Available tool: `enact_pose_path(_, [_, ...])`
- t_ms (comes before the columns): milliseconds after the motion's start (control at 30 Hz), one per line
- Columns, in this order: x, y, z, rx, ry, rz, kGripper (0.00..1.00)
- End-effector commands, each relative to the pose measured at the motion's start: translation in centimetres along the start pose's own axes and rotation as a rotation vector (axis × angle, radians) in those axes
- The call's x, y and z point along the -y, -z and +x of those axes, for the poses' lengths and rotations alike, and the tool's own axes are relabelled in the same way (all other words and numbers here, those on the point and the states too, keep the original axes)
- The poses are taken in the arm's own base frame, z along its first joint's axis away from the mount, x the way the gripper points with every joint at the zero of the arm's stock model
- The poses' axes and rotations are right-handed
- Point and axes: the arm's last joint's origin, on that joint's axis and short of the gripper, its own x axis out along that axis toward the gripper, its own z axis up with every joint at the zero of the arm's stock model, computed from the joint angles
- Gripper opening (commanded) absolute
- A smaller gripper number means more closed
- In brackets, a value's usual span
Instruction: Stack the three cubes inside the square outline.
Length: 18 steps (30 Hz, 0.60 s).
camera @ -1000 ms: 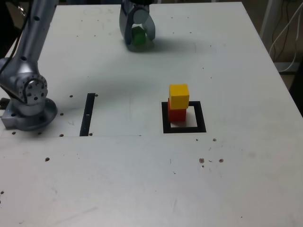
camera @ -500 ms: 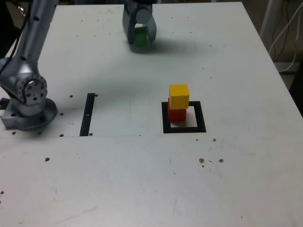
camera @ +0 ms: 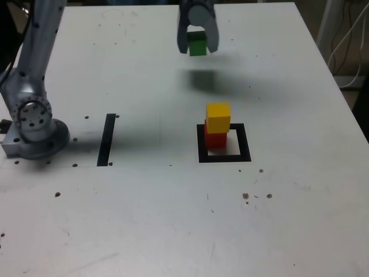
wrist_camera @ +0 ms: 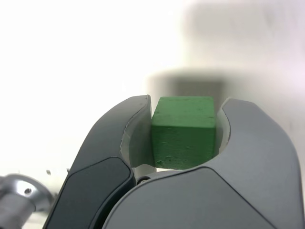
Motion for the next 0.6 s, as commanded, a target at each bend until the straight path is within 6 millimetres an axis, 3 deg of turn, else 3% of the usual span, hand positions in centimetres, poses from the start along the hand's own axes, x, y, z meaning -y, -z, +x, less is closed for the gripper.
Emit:
enact_pose_path(0, [1.9,0.0,-1.0,0.009,-0.006,0.018,0.12])
enact_pose_path(567, [15.3,0.5,-4.6,0.048,-0.009,0.040,0.12])
